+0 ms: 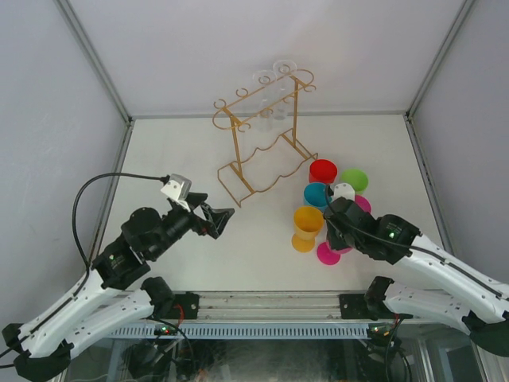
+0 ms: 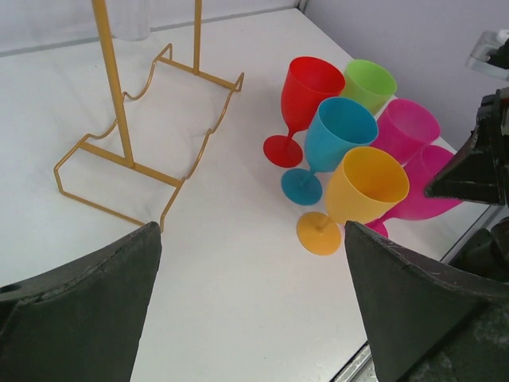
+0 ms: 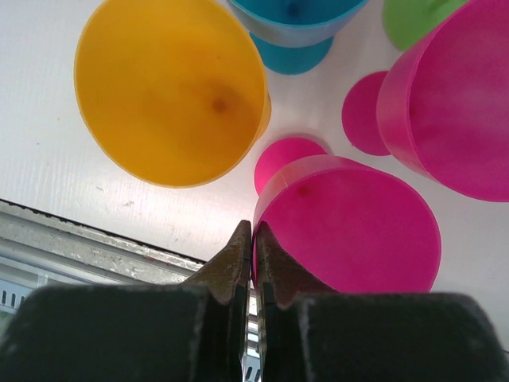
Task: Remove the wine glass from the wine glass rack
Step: Place the wine glass at the center of the board.
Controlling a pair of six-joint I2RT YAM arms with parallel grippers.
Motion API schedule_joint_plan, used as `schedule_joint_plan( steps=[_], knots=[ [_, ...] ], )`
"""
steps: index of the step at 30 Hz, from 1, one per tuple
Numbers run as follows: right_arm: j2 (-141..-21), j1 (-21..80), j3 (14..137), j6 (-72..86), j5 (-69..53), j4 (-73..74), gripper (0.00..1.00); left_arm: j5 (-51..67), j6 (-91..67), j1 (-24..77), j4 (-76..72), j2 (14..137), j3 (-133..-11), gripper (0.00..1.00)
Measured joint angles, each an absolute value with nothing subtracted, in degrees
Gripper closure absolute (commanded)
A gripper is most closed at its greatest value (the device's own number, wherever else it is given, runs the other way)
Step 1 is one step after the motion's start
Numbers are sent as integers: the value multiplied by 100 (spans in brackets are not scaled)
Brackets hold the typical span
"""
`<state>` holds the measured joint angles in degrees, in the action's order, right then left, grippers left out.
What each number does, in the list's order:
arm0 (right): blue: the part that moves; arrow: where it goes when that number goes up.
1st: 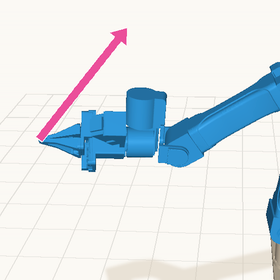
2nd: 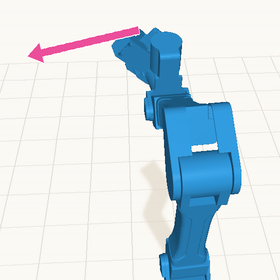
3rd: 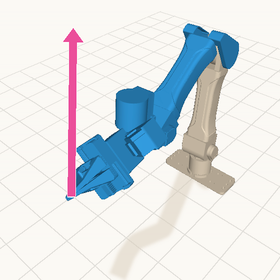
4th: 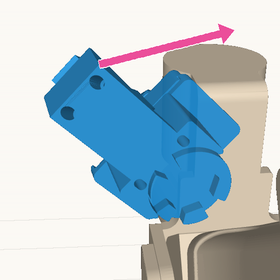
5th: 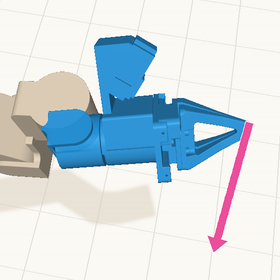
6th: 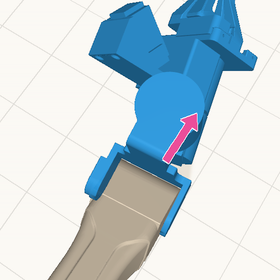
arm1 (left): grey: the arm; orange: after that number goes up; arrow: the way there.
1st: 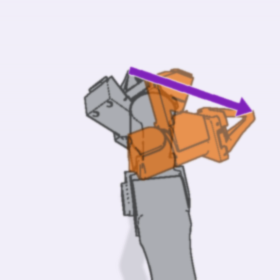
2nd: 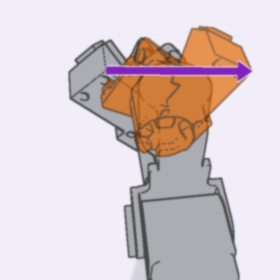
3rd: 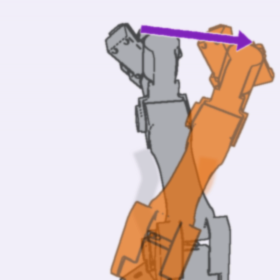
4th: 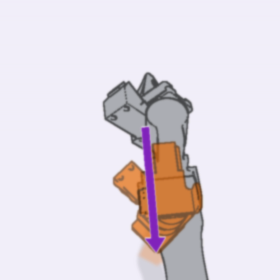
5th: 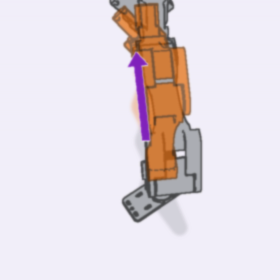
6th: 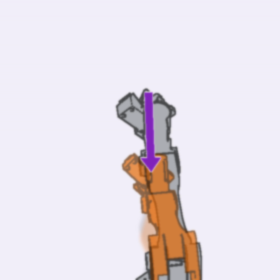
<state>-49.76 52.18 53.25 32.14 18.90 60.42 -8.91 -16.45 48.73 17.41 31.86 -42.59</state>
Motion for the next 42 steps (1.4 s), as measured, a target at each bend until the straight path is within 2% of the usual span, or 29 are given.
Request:
schedule_joint_plan(
  steps=[9,14,17,21,23,34,42],
  knots=[
    [-5127,5218,5286,3223,1949,5940,98,-1219,-1806,4834,1883,3052,-4259,0],
    [-5196,5218,5286,3256,2069,5933,89,-1367,-1850,4834,1994,3052,-4259,0],
    [-5194,5218,5286,3267,2126,5927,88,-1470,-1852,4834,2049,3052,-4259,0],
    [-5155,5218,5286,3275,2206,5889,75,-1625,-1892,4834,2134,3083,-4259,0],
    [-5109,5218,5286,3262,2213,5850,72,-1678,-1894,4834,2180,3114,-4259,0],
    [-4652,5218,5509,3070,2241,5590,66,-1887,-1898,4834,2473,3242,-4327,0],
    [-4027,5124,5680,2574,2241,4547,58,-2053,-1957,4823,2510,3317,-4480,0]
  ],
)
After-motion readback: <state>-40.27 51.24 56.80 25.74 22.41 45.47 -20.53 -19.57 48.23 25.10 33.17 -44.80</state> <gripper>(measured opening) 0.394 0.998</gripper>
